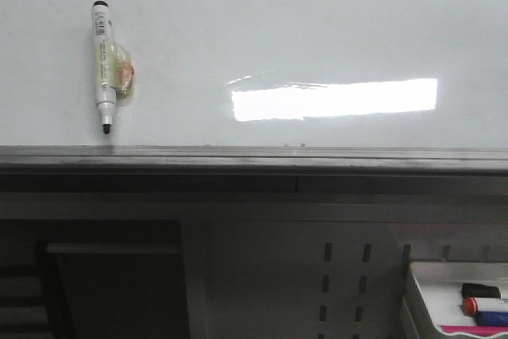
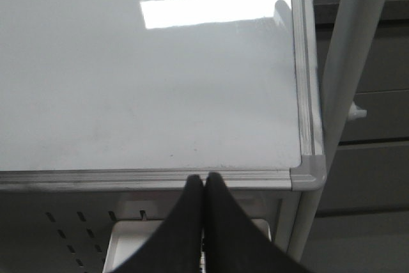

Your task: Write number 4 on whiteboard

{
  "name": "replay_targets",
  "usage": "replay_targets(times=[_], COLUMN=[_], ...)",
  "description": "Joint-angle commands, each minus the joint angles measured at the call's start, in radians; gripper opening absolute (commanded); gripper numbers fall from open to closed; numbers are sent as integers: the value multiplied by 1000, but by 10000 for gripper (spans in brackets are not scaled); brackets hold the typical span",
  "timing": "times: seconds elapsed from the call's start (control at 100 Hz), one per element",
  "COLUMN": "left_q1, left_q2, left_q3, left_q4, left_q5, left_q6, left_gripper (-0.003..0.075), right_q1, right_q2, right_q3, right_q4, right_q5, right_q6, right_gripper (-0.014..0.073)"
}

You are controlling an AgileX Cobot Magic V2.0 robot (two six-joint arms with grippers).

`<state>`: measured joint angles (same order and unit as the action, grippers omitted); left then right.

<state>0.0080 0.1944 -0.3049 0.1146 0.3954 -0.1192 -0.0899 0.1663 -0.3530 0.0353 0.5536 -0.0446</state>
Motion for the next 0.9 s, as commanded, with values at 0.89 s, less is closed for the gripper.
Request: replay_targets(times=[0.89], left_q1=[-592], left_q2=[858], left_q3=[-119], left_q4=[-182], left_q5=[-730], left_q6=[-1], left_gripper=[473], right_q1=[-3], right_q2=[28], right_q3=[-36], right_q4=[29], right_q5=[42], right_q6=[0], right_gripper=[-64])
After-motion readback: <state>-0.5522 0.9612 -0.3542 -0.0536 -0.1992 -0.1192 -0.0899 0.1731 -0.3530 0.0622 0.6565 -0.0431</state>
